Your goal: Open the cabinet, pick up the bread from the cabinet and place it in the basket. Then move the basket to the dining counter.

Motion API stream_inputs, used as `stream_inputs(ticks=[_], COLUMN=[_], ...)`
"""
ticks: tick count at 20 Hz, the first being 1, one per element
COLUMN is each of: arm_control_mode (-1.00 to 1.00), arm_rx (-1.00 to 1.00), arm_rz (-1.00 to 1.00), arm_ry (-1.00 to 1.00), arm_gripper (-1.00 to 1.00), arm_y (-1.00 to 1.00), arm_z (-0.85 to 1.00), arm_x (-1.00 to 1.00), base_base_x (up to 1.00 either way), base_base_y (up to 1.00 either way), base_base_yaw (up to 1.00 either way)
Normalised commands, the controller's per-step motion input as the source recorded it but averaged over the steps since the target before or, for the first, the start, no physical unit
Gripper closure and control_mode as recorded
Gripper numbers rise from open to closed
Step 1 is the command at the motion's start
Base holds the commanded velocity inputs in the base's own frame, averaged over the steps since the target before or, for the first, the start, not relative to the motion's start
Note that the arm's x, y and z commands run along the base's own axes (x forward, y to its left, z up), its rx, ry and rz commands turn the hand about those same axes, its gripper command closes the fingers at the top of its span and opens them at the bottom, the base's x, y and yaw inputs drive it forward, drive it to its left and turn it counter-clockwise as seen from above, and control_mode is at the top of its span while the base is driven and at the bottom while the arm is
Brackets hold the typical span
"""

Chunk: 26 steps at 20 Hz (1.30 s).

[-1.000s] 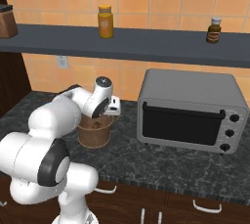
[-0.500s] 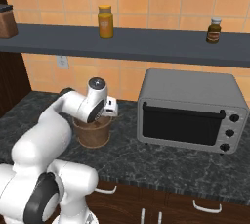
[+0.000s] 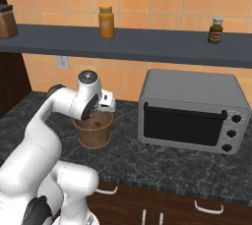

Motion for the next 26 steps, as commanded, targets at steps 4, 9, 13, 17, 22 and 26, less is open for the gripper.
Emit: stream_inputs(ticks=[4, 9, 13, 17, 22, 26], arm_control_mode=[-1.0, -1.0, -1.0, -1.0, -1.0, -1.0], arm_rx=[0.11, 0.16, 0.09, 0.08, 0.11, 0.0], arm_rz=[-0.22, -0.25, -0.18, -0.12, -0.03, 0.0], arm_ry=[0.01, 0.12, 0.16, 0.24, 0.07, 0.0], arm_gripper=[-1.0, -1.0, -1.0, -1.0, -1.0, -1.0], arm_y=[-0.12, -0.06, -0.06, -0.24, -0.19, 0.0], arm_z=[0.12, 0.04, -0.03, -0.04, -0.23, -0.41], arm_x=[-0.57, -0.42, -0.18, 0.0, 0.0, 0.16], base_base_x=[0.0, 0.0, 0.0, 0.0, 0.0, 0.0], base_base_y=[0.0, 0.0, 0.0, 0.0, 0.0, 0.0], base_base_yaw=[0.0, 0.0, 0.0, 0.0, 0.0, 0.0])
